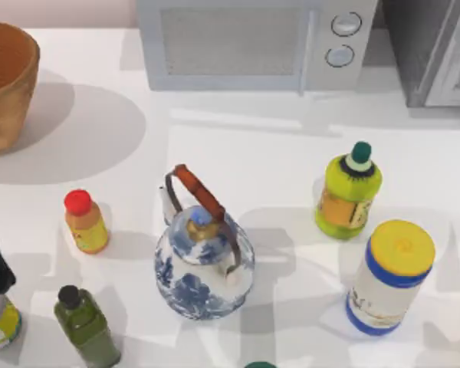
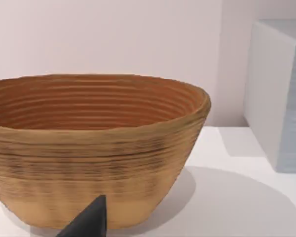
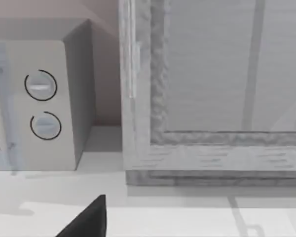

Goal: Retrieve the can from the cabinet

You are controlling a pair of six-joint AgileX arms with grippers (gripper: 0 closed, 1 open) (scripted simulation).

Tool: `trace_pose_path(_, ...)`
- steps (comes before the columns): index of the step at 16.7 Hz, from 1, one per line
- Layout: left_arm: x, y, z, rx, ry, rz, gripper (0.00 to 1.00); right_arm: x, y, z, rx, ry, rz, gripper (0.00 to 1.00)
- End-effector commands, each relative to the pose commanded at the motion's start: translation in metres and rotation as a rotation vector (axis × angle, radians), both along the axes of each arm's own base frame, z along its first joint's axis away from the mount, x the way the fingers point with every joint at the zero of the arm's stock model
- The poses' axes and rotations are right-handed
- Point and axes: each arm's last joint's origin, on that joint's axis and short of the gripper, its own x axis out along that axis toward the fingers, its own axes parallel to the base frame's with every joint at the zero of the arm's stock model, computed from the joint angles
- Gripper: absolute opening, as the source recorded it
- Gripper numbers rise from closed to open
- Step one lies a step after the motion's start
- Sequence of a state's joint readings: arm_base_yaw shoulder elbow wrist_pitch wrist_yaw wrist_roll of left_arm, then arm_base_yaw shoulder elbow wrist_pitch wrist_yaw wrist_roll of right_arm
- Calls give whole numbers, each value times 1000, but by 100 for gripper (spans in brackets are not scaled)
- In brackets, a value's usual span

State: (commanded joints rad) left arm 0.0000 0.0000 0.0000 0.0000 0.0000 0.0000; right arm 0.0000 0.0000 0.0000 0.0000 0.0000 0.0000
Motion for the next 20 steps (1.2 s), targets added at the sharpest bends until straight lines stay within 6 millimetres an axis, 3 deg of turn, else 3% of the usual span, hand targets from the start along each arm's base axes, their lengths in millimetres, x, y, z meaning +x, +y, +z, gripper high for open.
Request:
trace_pose_path(4,0,0,0,0,0,0,100,0,0,8,0,-1,-5,100)
trace_pose_path(7,0,0,0,0,0,0,100,0,1,41,0,2,-13,100)
trace_pose_path(13,0,0,0,0,0,0,100,21,7,153,-3,20,-13,100)
trace_pose_path(20,0,0,0,0,0,0,100,89,27,283,-7,25,-1,100)
